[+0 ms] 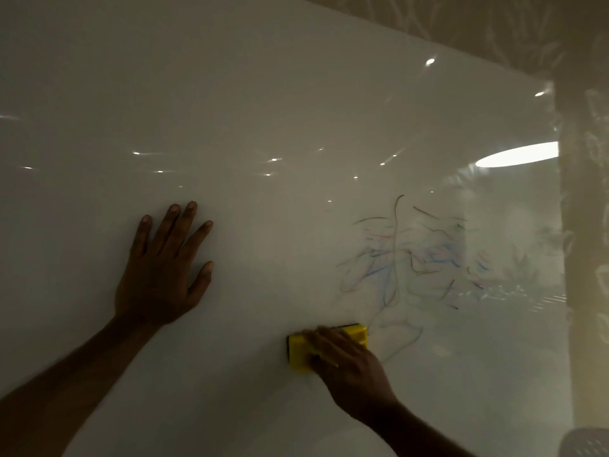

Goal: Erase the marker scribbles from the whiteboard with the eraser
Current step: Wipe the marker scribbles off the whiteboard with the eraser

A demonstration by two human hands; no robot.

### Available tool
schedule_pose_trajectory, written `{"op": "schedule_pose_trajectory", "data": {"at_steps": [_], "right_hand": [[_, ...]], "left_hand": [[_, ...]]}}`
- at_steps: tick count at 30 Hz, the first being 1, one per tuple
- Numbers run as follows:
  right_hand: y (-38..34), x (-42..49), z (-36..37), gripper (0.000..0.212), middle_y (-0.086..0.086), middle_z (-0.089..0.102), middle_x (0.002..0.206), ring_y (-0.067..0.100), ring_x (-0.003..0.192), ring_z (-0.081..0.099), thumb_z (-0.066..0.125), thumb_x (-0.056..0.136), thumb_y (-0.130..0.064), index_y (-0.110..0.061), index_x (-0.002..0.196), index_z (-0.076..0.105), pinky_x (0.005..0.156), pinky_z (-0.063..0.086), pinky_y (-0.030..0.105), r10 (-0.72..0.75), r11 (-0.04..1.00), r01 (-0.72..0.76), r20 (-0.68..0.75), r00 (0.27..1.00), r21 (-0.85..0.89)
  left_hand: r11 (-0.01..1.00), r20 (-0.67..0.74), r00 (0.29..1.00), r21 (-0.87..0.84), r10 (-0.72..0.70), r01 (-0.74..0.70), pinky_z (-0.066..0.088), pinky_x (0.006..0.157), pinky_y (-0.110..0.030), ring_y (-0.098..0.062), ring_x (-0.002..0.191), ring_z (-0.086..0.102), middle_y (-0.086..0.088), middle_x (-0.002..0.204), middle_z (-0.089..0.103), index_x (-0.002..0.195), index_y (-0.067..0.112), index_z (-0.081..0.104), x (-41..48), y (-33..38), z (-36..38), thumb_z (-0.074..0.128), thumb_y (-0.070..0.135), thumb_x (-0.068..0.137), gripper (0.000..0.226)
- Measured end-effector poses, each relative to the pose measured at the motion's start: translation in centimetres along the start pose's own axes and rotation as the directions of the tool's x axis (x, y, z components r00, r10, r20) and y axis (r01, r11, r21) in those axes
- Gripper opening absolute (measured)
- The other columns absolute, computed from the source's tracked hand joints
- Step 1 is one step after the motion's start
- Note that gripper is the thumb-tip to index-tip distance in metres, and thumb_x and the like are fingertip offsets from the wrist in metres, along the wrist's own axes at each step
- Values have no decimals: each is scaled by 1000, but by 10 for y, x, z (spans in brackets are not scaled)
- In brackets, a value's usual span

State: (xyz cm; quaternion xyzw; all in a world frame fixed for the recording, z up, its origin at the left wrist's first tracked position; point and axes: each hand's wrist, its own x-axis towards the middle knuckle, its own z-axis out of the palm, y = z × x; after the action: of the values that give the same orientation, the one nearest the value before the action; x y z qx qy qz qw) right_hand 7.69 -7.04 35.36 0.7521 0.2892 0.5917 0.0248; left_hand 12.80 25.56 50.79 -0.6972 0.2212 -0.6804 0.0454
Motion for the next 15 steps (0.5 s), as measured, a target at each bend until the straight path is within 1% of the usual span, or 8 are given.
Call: {"op": "schedule_pose_trajectory", "data": {"at_steps": [2, 4, 5, 7, 9, 11, 13, 15], "right_hand": [[19, 5, -7, 18, 0, 55, 140, 22, 126, 54, 58, 96, -21, -21, 106, 73, 97, 49, 39, -185, 981, 188, 75, 980, -36], [50, 35, -21, 19, 6, 59, 135, 25, 124, 55, 57, 94, -19, -19, 103, 74, 96, 50, 41, -226, 968, 229, 47, 973, -99], [69, 56, -30, 18, 8, 60, 133, 26, 122, 56, 58, 93, -19, -18, 103, 74, 93, 52, 42, -173, 976, 172, 0, 985, -135], [101, 100, -51, 17, 7, 61, 133, 27, 116, 61, 67, 88, -18, -17, 105, 71, 80, 57, 40, 37, 985, -52, -98, 995, -162], [123, 134, -69, 23, 0, 56, 139, 25, 112, 63, 72, 85, -22, -22, 108, 70, 73, 55, 35, 288, 947, -303, -141, 947, -104], [130, 147, -72, 24, -7, 50, 144, 21, 113, 62, 69, 87, -29, -28, 110, 71, 76, 53, 33, 429, 890, -450, -198, 881, -70], [112, 137, -56, 28, -5, 50, 145, 22, 119, 59, 66, 88, -30, -27, 115, 68, 85, 54, 35, 492, 858, -513, -261, 830, -14], [71, 111, -32, 36, 3, 54, 141, 25, 123, 55, 69, 88, -22, -22, 123, 61, 95, 51, 39, 456, 886, -460, -272, 847, 52]], "left_hand": [[1000, 4, 1000, -3, 2, -2, 11, 128, -57, -39, 156, 29, -17, 170, 29, 156, 10, 47, 0, 0, -1, 42, 43, 97, 67], [1000, 16, 1000, -1, 1, -1, 11, 127, -58, -40, 156, 30, -17, 170, 29, 155, 9, 47, 0, 1, -1, 42, 43, 97, 67], [1000, 18, 1000, -1, 0, 0, 11, 127, -59, -40, 155, 30, -17, 170, 29, 155, 9, 47, 0, 2, -1, 42, 43, 97, 68], [1000, 17, 1000, 10, 1, -1, 12, 127, -60, -41, 155, 31, -18, 170, 29, 155, 8, 47, 0, 2, 0, 41, 43, 98, 67], [1000, 8, 1000, 15, 5, -5, 12, 127, -59, -41, 155, 31, -18, 170, 29, 155, 8, 47, -1, 1, 1, 41, 43, 98, 67], [1000, -5, 1000, 11, 4, -3, 11, 127, -58, -41, 155, 32, -18, 170, 30, 154, 7, 48, -1, 2, 1, 41, 42, 98, 67], [1000, -9, 1000, 13, 1, 0, 12, 127, -59, -41, 155, 32, -18, 169, 30, 154, 7, 48, -1, 3, 0, 41, 42, 98, 67], [1000, -3, 1000, 9, -3, 3, 13, 127, -60, -40, 155, 31, -18, 170, 29, 154, 8, 48, 0, 3, 0, 42, 42, 98, 67]]}}
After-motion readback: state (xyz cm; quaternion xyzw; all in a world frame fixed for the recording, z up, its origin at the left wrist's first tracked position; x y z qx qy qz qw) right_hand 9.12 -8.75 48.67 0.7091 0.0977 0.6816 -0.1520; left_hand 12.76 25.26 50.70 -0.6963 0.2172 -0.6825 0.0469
